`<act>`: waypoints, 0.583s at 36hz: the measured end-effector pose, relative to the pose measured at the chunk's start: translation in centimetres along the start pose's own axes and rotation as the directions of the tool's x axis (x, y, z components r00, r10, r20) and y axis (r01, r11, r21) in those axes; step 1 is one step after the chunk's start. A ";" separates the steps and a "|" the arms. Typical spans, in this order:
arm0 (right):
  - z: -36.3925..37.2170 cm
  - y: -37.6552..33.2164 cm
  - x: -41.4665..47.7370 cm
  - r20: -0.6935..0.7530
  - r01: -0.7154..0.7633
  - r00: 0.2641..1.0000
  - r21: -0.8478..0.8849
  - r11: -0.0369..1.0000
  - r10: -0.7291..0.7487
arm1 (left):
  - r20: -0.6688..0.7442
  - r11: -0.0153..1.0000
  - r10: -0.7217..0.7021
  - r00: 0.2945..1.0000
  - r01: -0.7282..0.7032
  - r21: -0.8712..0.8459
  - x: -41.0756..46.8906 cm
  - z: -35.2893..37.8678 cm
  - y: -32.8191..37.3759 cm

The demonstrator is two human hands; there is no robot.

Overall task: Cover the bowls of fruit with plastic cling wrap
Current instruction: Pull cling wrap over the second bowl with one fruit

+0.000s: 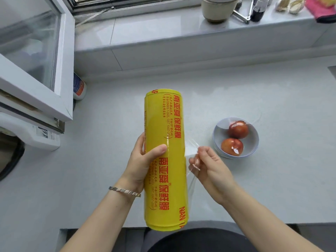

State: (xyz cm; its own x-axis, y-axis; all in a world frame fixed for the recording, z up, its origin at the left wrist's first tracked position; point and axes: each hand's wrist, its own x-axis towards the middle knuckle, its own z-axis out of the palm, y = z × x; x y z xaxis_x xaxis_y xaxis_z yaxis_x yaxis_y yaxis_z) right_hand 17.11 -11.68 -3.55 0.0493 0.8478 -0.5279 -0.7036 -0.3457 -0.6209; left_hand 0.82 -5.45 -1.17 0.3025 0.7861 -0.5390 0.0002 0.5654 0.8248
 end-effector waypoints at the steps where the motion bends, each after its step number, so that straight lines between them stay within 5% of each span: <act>1: 0.1 0.0 -0.2 -0.013 0.044 0.999 0.031 0.999 -0.044 | -0.019 1.000 0.005 1.000 -0.005 0.006 0.0 0.0 0.0; 7: 0.1 -0.6 -0.9 -0.064 0.203 0.977 -0.016 0.979 -0.203 | -0.165 0.981 0.071 0.984 -0.039 0.190 0.0 0.0 -0.3; 13: 0.6 -0.6 -0.3 -0.057 0.055 0.996 -0.111 0.992 -0.062 | -0.234 0.914 0.141 0.962 -0.036 0.405 0.1 1.1 -0.7; 21: 0.4 -1.0 -0.3 -0.057 0.032 0.998 -0.092 0.995 -0.037 | -0.057 0.945 -0.009 0.998 0.027 0.327 0.1 0.7 0.2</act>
State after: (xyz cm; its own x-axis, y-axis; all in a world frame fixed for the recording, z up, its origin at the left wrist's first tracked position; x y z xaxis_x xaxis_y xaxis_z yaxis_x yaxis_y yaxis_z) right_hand 17.52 -11.49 -2.54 0.1160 0.8357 -0.5368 -0.6334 -0.3540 -0.6881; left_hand 1.54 -5.41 -0.91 0.2475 0.7938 -0.5555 0.3199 0.4743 0.8202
